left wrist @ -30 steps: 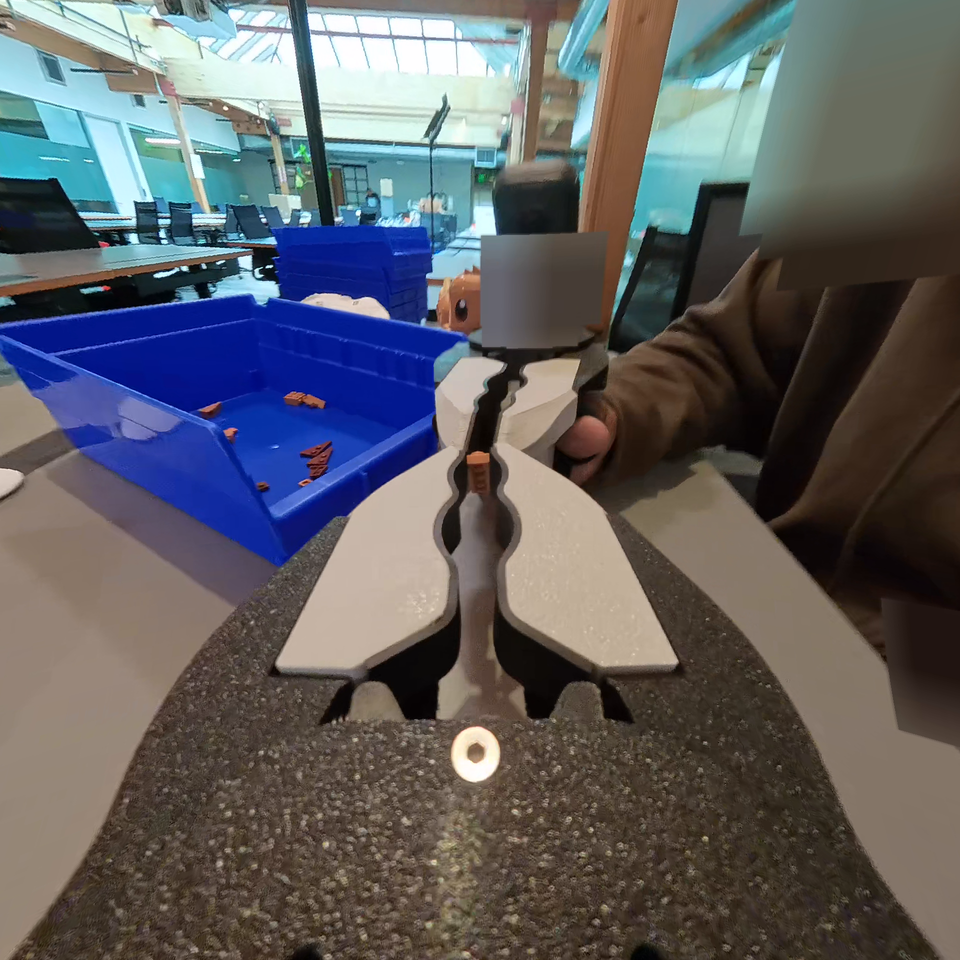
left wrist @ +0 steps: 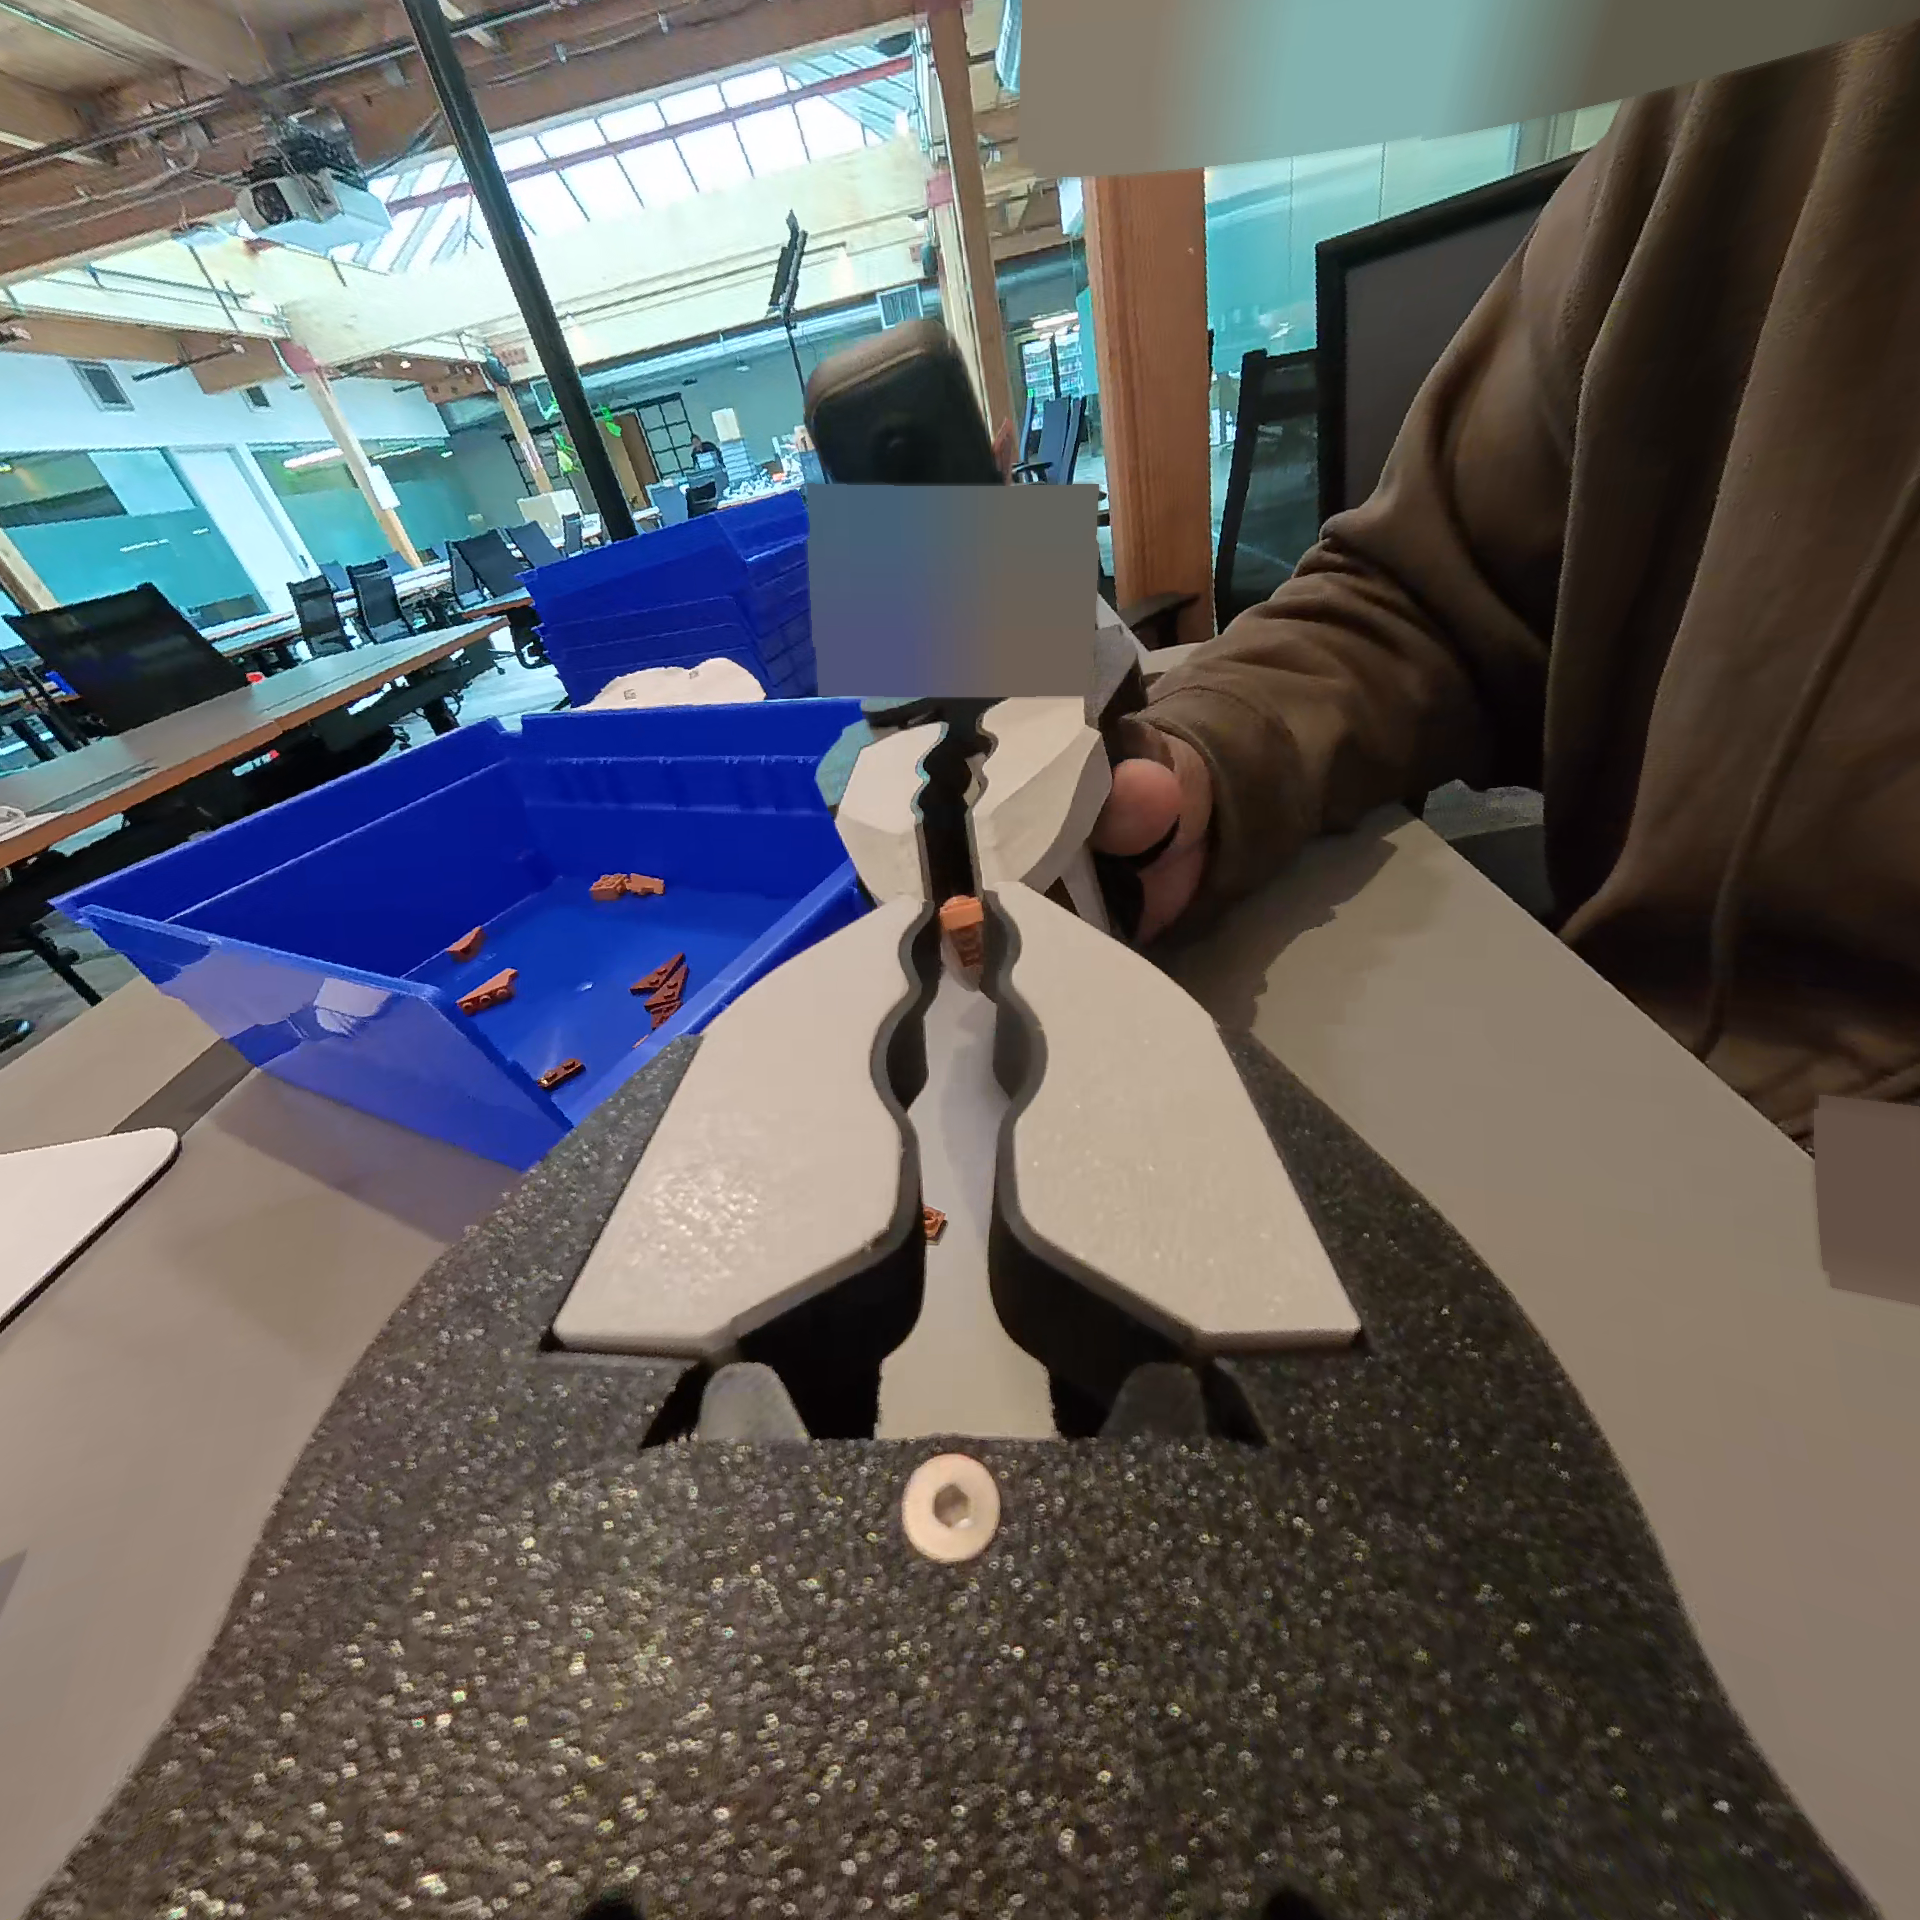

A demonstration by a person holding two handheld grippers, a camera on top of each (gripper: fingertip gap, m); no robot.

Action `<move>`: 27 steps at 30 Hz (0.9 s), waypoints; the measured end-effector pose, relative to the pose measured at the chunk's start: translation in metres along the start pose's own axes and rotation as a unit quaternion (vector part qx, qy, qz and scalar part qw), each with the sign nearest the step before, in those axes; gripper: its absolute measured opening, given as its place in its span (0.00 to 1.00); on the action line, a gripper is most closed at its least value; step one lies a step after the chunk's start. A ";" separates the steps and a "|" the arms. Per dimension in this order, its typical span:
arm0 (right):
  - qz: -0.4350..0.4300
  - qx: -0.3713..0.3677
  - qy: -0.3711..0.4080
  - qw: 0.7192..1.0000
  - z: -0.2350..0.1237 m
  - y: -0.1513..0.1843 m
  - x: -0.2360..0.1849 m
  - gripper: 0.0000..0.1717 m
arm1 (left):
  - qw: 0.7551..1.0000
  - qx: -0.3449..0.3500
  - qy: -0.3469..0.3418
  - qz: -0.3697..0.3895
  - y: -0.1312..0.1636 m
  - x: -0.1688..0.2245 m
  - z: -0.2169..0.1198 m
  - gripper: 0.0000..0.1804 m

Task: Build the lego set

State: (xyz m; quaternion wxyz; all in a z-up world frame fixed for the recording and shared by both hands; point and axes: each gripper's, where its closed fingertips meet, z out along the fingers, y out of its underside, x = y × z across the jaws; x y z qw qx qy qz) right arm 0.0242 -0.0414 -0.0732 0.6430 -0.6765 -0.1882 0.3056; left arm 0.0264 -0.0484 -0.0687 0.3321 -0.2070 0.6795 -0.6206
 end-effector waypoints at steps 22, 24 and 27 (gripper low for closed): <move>-0.138 -0.109 0.023 0.984 0.002 0.010 -0.007 0.07 | 0.999 -0.033 0.027 0.023 0.007 0.008 0.001 0.04; -0.148 -0.119 0.024 0.982 0.002 0.011 -0.008 0.07 | 0.999 -0.034 0.030 0.028 0.007 0.010 0.001 0.04; -0.161 -0.136 0.026 0.977 0.001 0.014 -0.009 0.04 | 0.998 -0.039 0.040 0.033 0.008 0.013 0.002 0.04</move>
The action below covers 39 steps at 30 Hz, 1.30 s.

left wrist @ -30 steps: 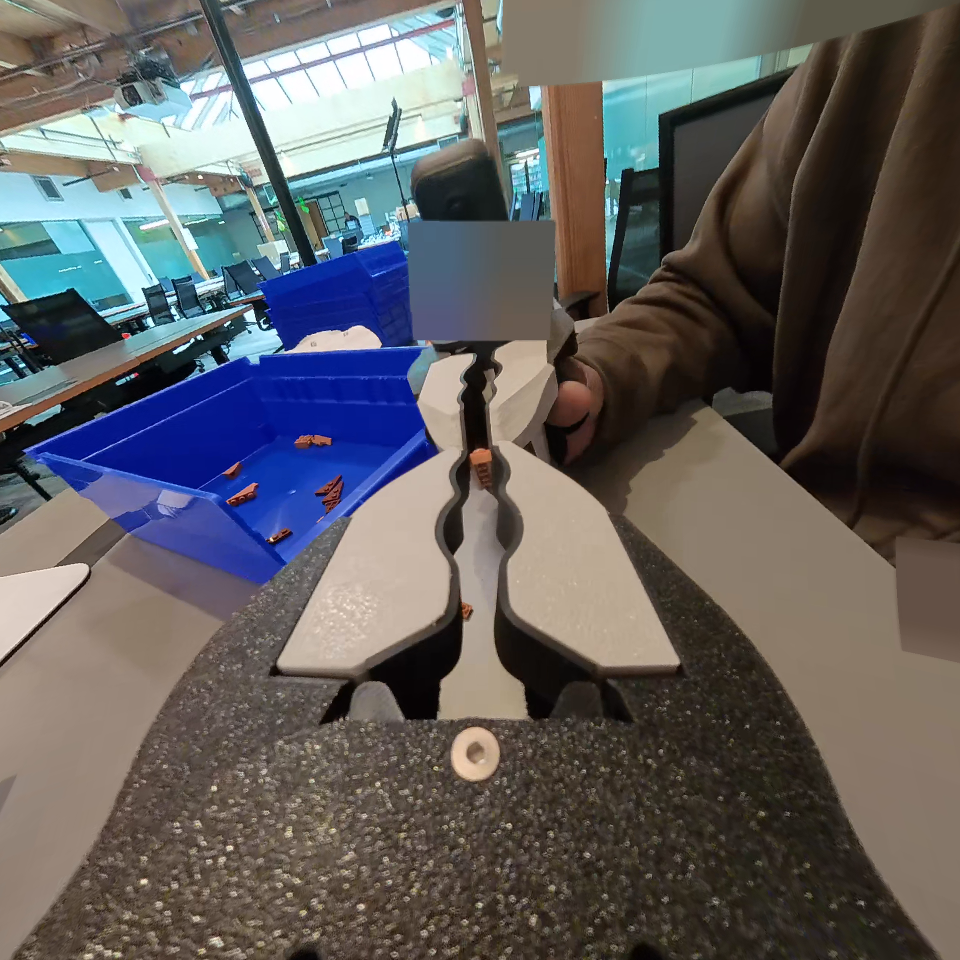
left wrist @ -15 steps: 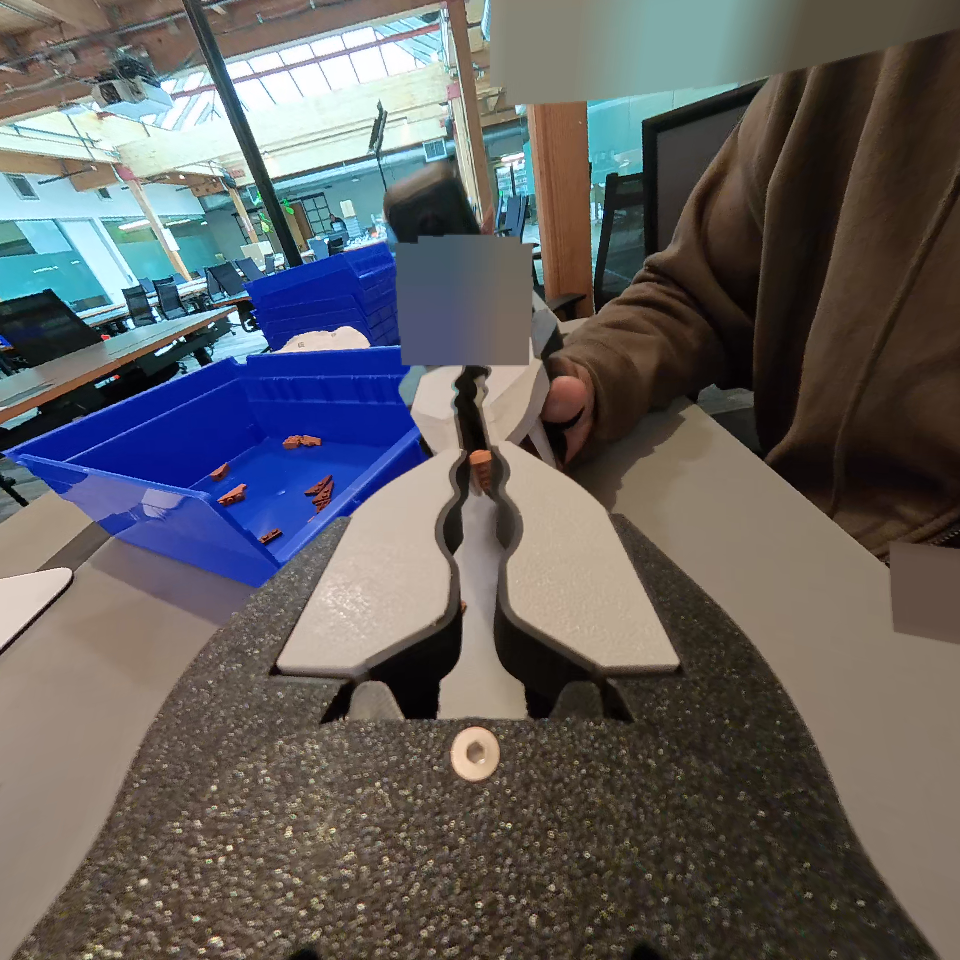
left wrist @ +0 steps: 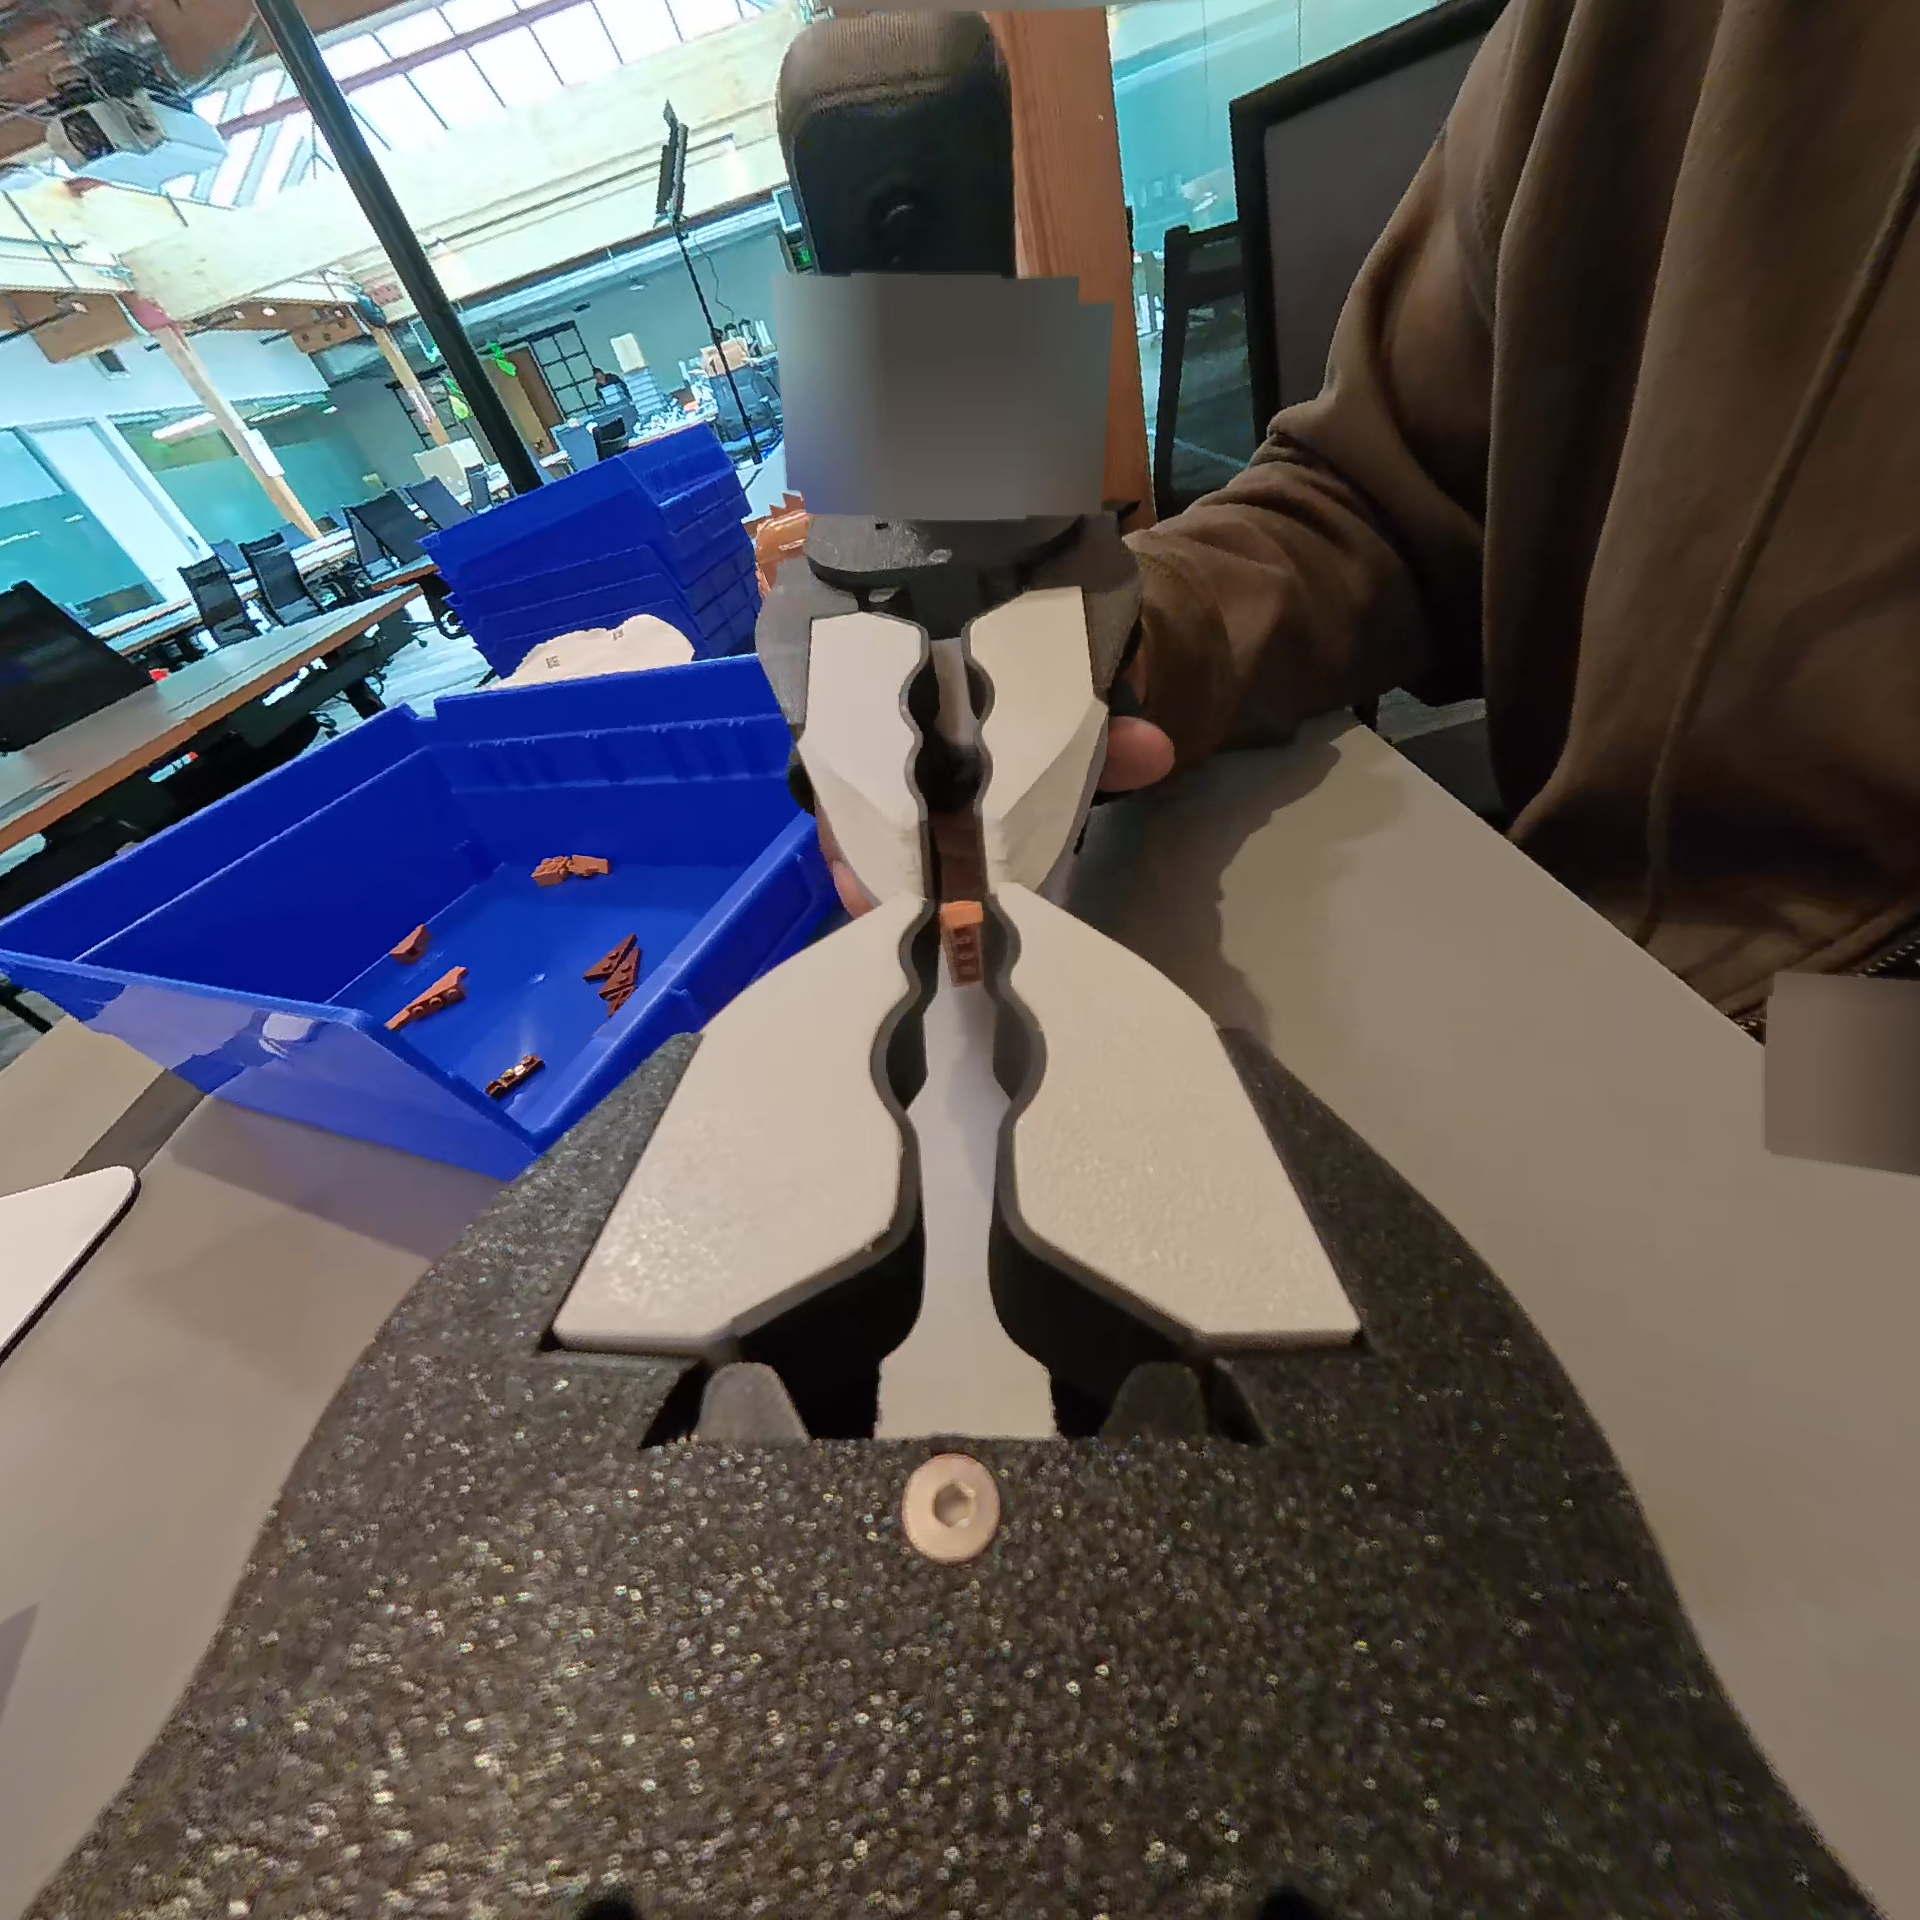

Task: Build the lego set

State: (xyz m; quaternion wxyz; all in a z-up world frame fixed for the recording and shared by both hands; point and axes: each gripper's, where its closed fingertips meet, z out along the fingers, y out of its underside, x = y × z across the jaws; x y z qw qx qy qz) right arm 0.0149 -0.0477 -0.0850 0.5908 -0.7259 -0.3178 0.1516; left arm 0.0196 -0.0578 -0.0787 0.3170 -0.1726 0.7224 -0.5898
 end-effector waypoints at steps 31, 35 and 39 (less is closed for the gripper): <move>0.285 0.162 -0.050 0.943 -0.002 -0.007 0.018 0.04 | 0.989 -0.025 -0.111 0.095 -0.001 -0.019 -0.004 0.04; 0.262 0.167 -0.033 0.950 -0.004 -0.007 0.020 0.04 | 0.991 -0.012 -0.112 0.069 -0.002 -0.021 -0.003 0.04; 0.238 0.164 -0.019 0.957 -0.005 -0.006 0.022 0.04 | 0.996 0.018 -0.087 -0.025 -0.002 -0.024 -0.001 0.04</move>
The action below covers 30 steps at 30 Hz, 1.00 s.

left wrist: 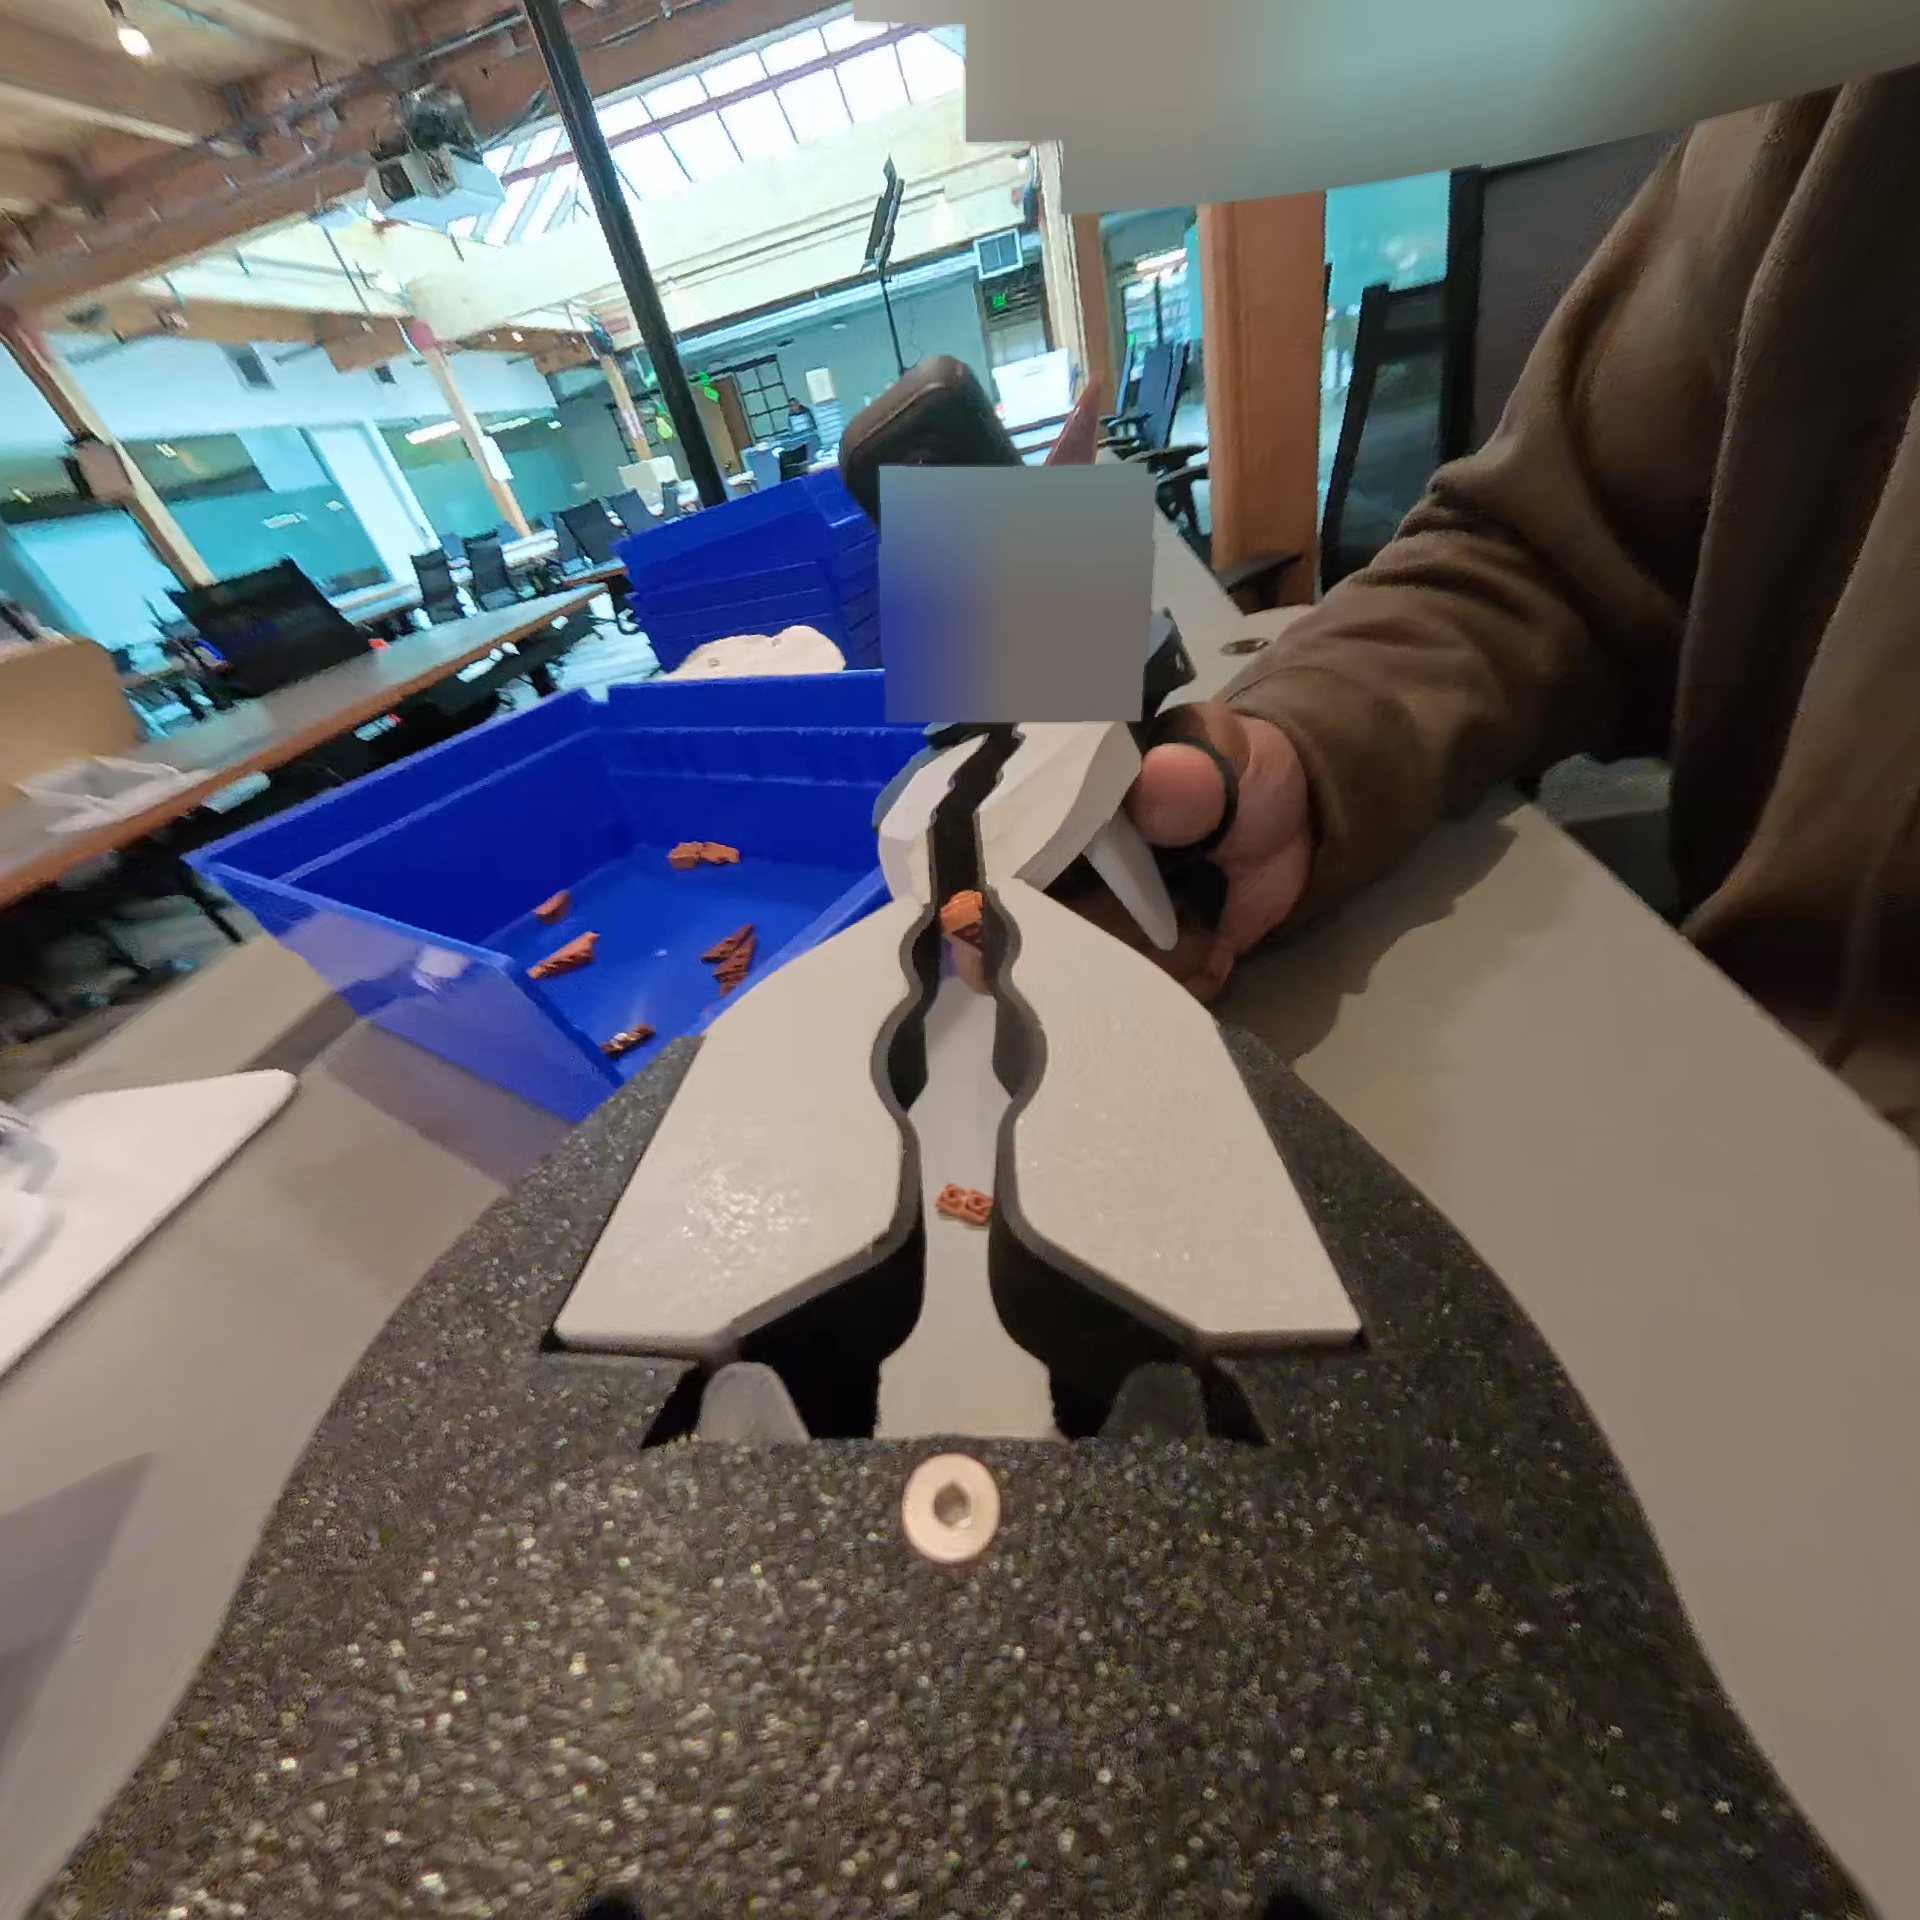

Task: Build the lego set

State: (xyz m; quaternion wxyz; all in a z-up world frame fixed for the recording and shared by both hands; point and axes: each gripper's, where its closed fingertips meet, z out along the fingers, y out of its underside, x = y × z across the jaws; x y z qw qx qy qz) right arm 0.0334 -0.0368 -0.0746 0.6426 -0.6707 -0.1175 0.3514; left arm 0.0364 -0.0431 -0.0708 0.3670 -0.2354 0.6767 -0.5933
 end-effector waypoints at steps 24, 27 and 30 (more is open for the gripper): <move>-0.111 -0.018 0.058 0.992 -0.004 0.001 0.009 0.04 | 0.949 0.062 0.096 -0.294 0.005 -0.004 0.004 0.05; -0.121 -0.018 0.059 0.991 -0.004 0.001 0.008 0.04 | 0.949 0.064 0.097 -0.293 0.005 -0.004 0.004 0.05; -0.143 -0.030 0.065 0.987 -0.003 0.003 0.009 0.04 | 0.962 0.055 0.081 -0.256 0.006 -0.004 0.003 0.04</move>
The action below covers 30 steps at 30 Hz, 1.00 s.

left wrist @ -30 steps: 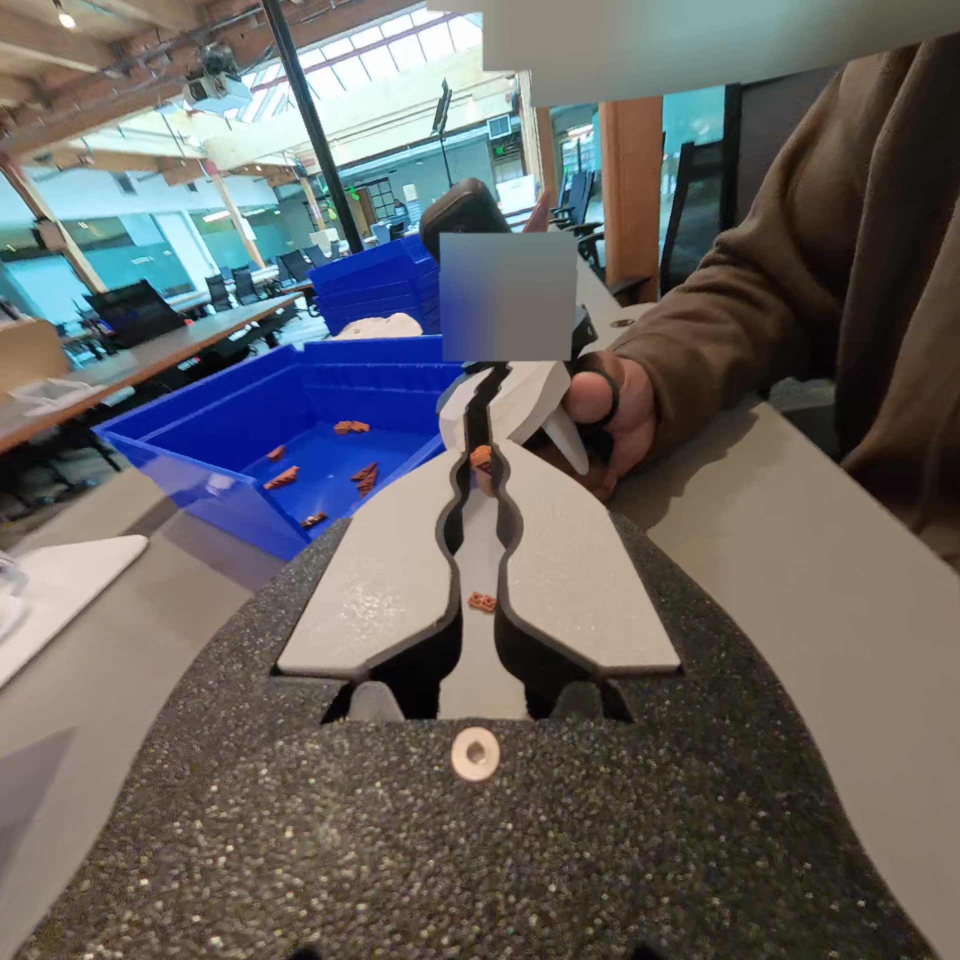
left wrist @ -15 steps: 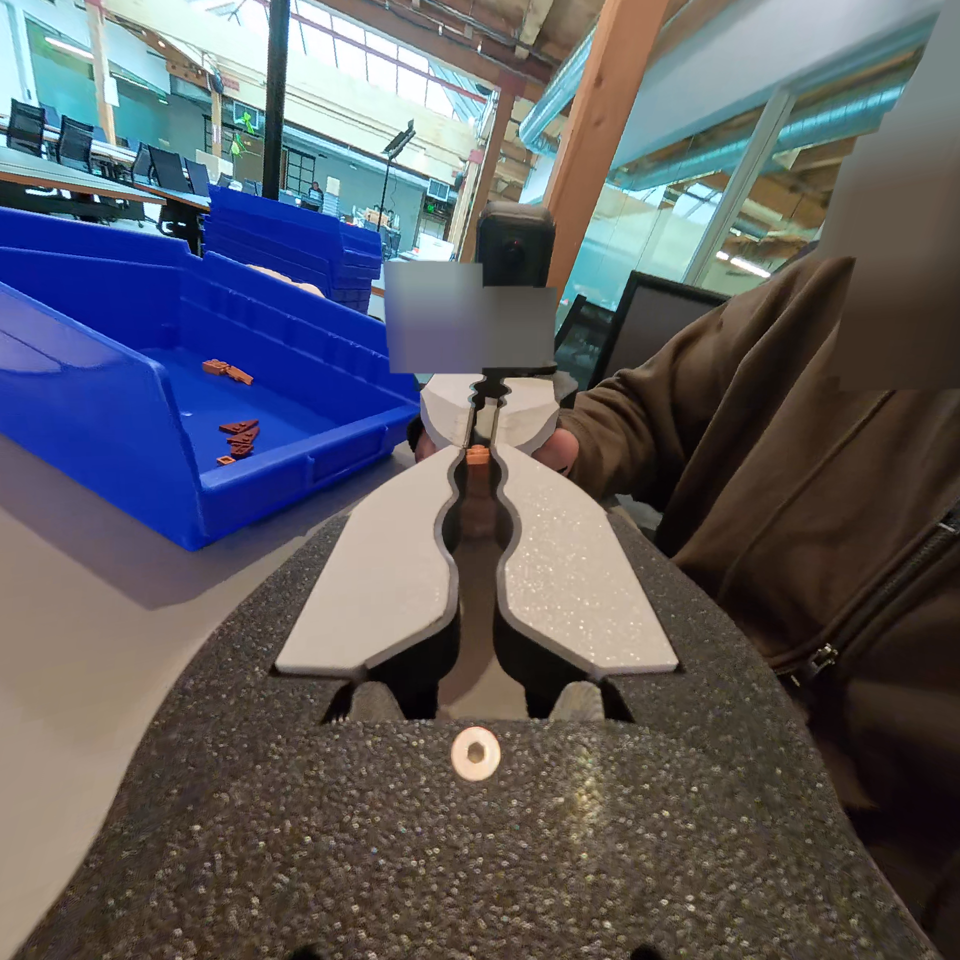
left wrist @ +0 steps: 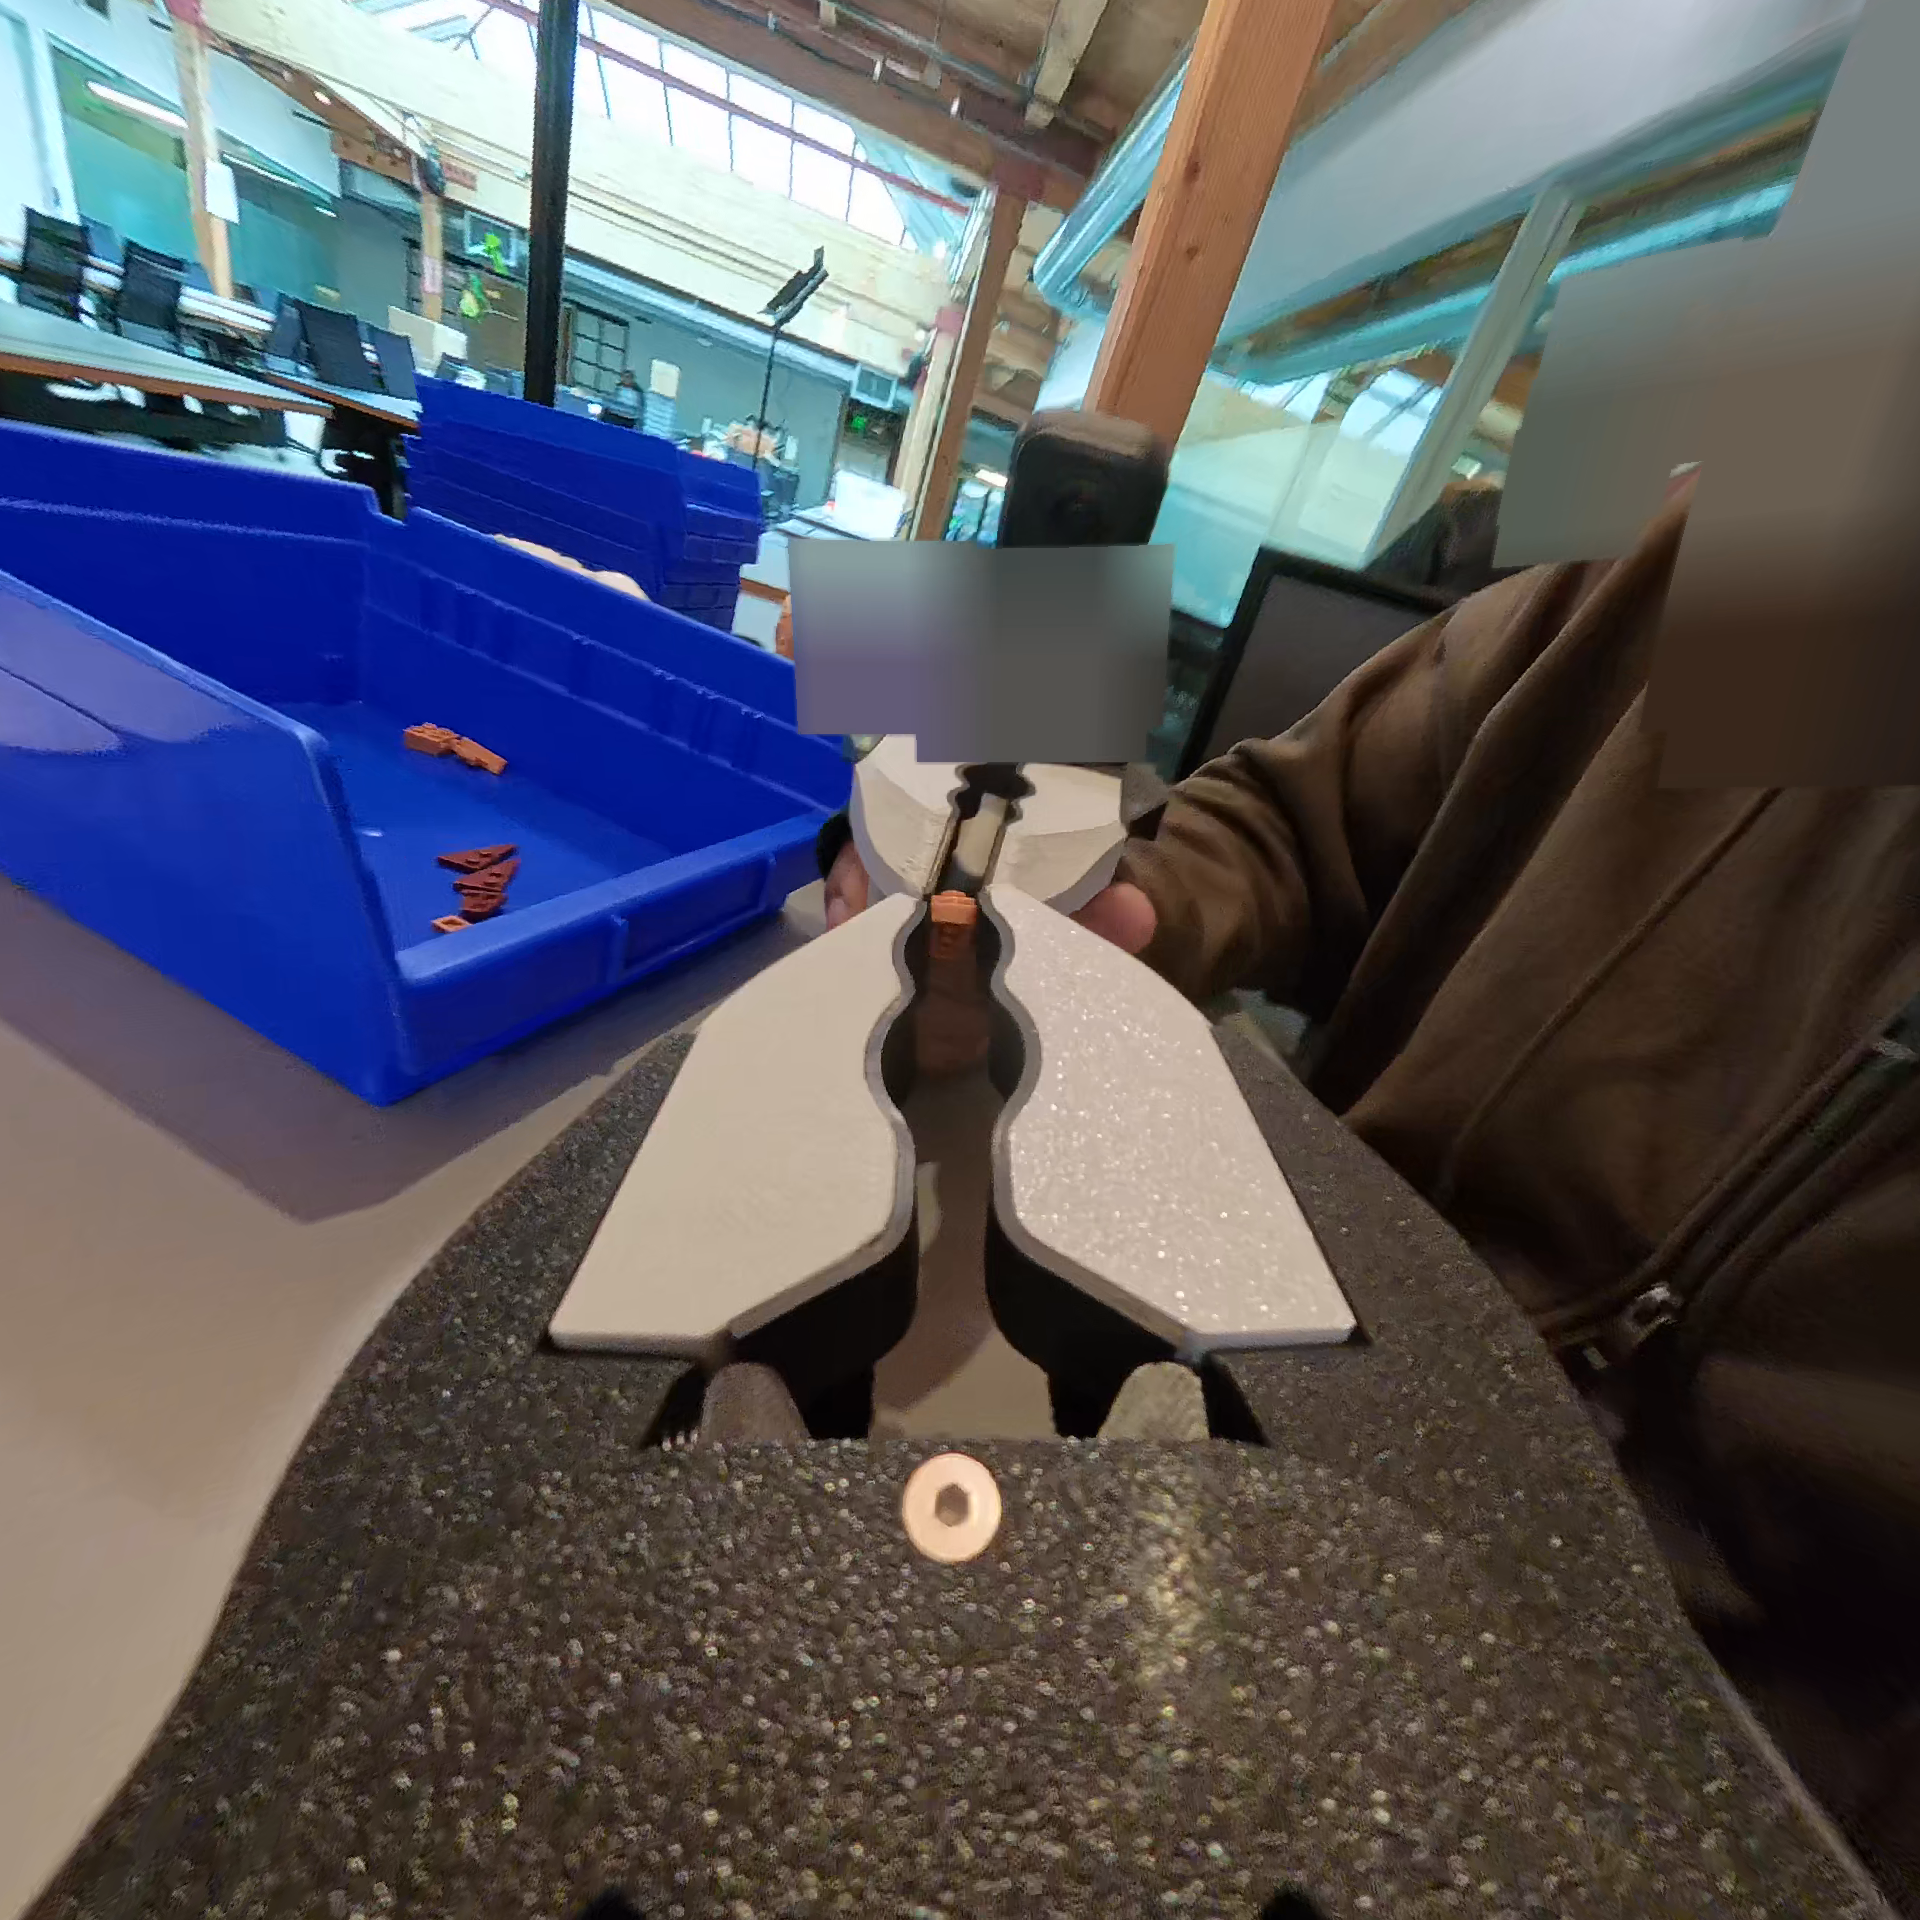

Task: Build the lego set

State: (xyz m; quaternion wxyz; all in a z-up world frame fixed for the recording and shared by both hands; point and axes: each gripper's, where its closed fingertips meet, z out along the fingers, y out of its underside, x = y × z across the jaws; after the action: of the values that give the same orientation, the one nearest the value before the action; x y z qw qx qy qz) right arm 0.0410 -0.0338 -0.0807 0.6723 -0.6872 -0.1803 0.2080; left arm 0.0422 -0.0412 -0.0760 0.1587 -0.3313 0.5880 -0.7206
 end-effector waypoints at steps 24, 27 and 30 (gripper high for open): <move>-0.189 -0.113 -0.016 0.975 -0.001 0.016 -0.015 0.04 | 0.961 -0.148 -0.045 0.231 0.021 0.009 -0.001 0.04; -0.125 -0.088 -0.032 0.988 -0.001 0.012 -0.015 0.04 | 0.969 -0.124 -0.034 0.211 0.018 0.010 -0.001 0.04; -0.068 -0.073 -0.047 0.994 0.000 0.013 -0.015 0.04 | 0.966 -0.121 -0.037 0.223 0.018 0.009 -0.002 0.04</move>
State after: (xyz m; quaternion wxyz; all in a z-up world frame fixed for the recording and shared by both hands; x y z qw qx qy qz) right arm 0.0282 -0.0422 -0.0935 0.6234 -0.7104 -0.2726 0.1802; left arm 0.0311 -0.0498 -0.0909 0.2960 -0.2344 0.7236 -0.5778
